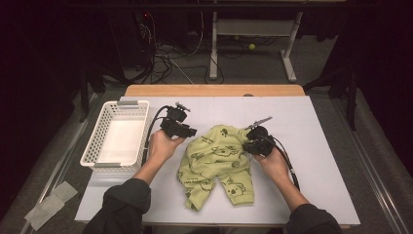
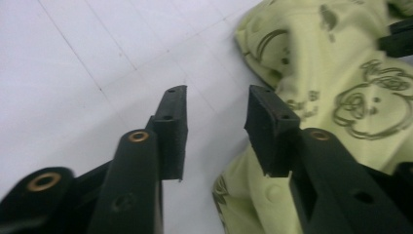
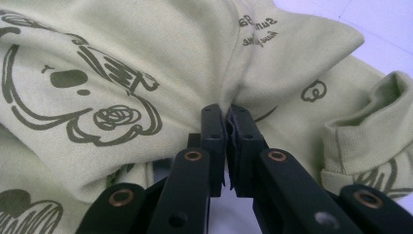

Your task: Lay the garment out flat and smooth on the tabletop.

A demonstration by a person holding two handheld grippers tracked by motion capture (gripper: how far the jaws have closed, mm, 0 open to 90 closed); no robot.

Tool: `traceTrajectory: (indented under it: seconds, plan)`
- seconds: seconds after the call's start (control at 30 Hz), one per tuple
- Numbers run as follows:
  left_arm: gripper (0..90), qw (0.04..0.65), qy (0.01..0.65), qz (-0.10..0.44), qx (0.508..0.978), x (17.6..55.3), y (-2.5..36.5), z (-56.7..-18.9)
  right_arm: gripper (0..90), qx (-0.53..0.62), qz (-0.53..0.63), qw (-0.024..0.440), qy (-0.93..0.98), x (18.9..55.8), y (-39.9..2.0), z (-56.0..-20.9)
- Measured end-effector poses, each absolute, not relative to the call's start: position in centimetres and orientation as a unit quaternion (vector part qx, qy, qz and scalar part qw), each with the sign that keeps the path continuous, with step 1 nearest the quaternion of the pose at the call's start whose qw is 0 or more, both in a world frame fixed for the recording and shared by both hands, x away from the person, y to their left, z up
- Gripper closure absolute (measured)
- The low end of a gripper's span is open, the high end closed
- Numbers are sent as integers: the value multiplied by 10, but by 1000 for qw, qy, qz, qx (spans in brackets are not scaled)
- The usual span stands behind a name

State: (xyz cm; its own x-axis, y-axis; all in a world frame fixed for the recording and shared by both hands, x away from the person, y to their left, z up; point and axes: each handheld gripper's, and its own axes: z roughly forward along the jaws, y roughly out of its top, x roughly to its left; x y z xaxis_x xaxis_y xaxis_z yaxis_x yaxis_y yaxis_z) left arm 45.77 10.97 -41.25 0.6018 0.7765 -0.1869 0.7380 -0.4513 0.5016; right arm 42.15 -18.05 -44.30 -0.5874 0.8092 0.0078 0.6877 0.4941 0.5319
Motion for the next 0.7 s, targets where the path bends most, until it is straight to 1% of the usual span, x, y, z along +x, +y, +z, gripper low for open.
traceTrajectory:
  seconds: [0.03, 0.17, 0.33, 0.47, 0.53, 0.6, 0.7]
  plan:
    - [528, 268, 444, 29, 854, 459, 107, -417, 872, 438, 249, 122, 855, 422, -181, -443]
    - [504, 263, 432, 11, 863, 460, 98, -430, 869, 437, 251, 121, 855, 422, -181, -443]
    - [504, 257, 402, -11, 879, 452, 83, -434, 861, 440, 253, 118, 854, 422, -183, -444]
    - [505, 258, 390, -29, 883, 449, 73, -439, 856, 440, 252, 120, 853, 422, -182, -444]
    - [521, 257, 383, -35, 886, 448, 69, -442, 854, 440, 252, 121, 854, 423, -182, -445]
    - [595, 254, 375, -40, 890, 448, 64, -446, 851, 440, 253, 121, 853, 423, -182, -445]
    - [764, 258, 373, -58, 889, 448, 62, -447, 851, 440, 253, 120, 853, 423, -182, -445]
